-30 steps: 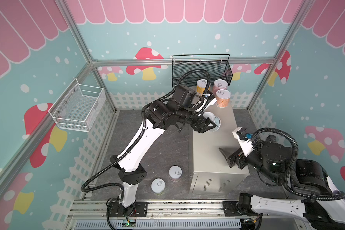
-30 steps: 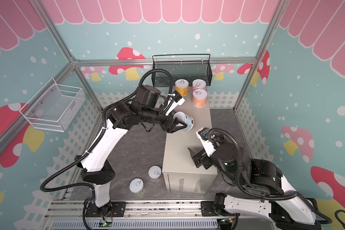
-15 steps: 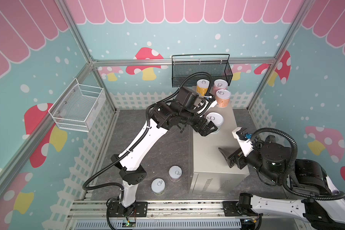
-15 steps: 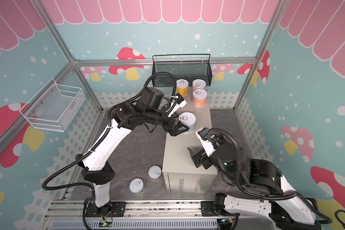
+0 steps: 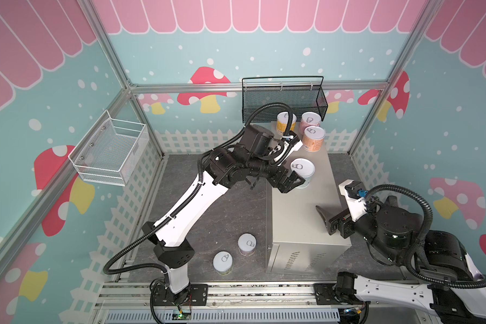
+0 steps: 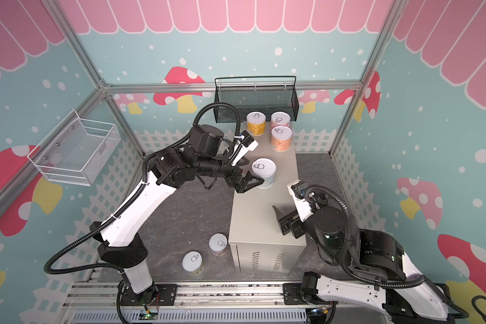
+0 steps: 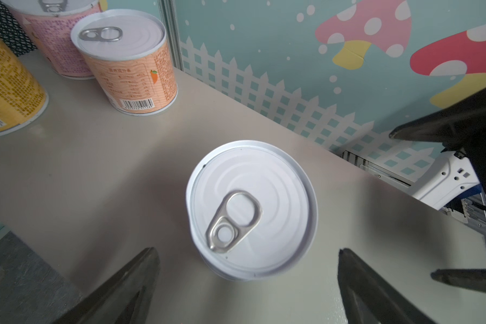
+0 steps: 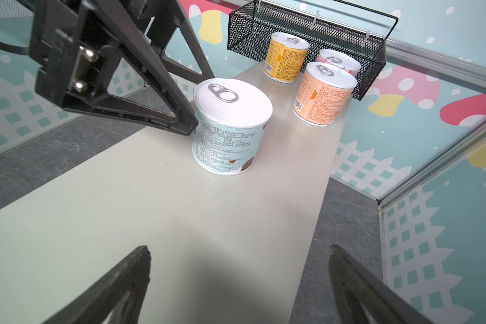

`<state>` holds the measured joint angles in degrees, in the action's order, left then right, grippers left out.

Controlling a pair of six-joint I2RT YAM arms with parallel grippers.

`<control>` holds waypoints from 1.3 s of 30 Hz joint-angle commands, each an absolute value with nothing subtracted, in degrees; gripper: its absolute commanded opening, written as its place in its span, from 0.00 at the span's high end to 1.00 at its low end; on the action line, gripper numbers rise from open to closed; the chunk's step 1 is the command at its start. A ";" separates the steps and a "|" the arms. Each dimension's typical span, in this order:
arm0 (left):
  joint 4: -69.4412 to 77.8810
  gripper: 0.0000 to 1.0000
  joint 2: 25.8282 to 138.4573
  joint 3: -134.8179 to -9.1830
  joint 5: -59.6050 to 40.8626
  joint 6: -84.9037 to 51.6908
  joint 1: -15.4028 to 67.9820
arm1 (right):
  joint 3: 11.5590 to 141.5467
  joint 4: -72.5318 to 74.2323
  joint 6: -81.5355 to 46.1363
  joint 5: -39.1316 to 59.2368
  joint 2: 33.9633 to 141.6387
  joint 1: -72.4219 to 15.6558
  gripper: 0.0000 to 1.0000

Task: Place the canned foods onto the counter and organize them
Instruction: 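Lower the light-blue can onto the cabinet top with the left gripper, then push the light-blue can toward the orange can with the left gripper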

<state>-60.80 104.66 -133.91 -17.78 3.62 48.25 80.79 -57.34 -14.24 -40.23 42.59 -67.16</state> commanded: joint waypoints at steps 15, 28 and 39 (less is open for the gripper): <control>-47.76 0.06 102.54 -125.53 -19.77 2.63 48.52 | 77.19 -54.10 -13.46 -38.51 42.18 -67.29 0.01; -44.33 0.21 102.95 -122.47 -13.04 4.88 48.44 | 75.85 -52.14 -12.83 -37.53 41.61 -67.24 0.01; -32.83 0.33 99.62 -112.89 -12.51 7.20 44.86 | 75.47 -51.77 -13.53 -36.83 41.65 -67.24 0.01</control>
<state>-35.86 101.34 -115.94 -13.21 4.84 46.22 76.07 -52.88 -13.34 -37.36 42.13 -67.16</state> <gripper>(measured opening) 0.699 0.994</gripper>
